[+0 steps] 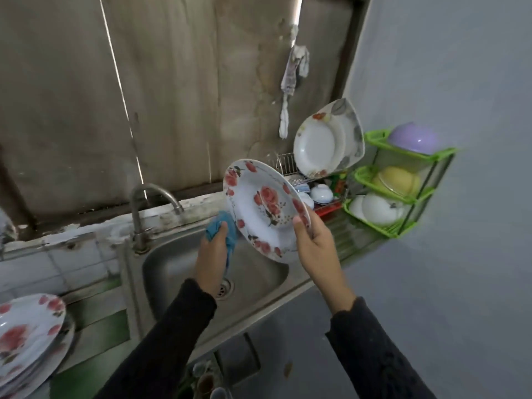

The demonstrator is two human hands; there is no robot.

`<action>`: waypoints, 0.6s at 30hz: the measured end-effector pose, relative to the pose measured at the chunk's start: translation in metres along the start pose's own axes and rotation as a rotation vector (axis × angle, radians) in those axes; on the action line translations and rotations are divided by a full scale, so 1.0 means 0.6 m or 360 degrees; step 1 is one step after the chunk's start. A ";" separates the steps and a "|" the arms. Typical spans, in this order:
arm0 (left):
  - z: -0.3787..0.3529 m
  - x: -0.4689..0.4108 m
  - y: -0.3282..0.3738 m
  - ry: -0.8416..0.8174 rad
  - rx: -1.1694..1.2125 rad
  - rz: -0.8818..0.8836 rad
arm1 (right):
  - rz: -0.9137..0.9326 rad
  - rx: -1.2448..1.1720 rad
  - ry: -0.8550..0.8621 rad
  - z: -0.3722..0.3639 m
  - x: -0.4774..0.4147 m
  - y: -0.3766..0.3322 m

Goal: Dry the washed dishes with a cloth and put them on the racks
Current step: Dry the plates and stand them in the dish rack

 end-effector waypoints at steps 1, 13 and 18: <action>-0.025 -0.012 0.000 -0.0031 0.0027 0.0012 | 0.0012 -0.0004 0.0044 0.016 -0.015 0.008; -0.282 -0.260 0.006 -0.0170 0.0246 -0.0161 | 0.0137 0.0007 0.0436 0.112 -0.284 0.099; -0.367 -0.345 0.009 -0.0213 0.0237 -0.0264 | 0.0180 0.0032 0.0498 0.137 -0.389 0.119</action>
Point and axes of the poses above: each hand's wrist, its own x-axis away from the middle knuckle, its own z-axis out of the back of the hand, y = z × x, the point moved 2 cm from there along -x, towards the middle knuckle, and after that the axes turned 14 degrees about x, right-handed, at the moved point
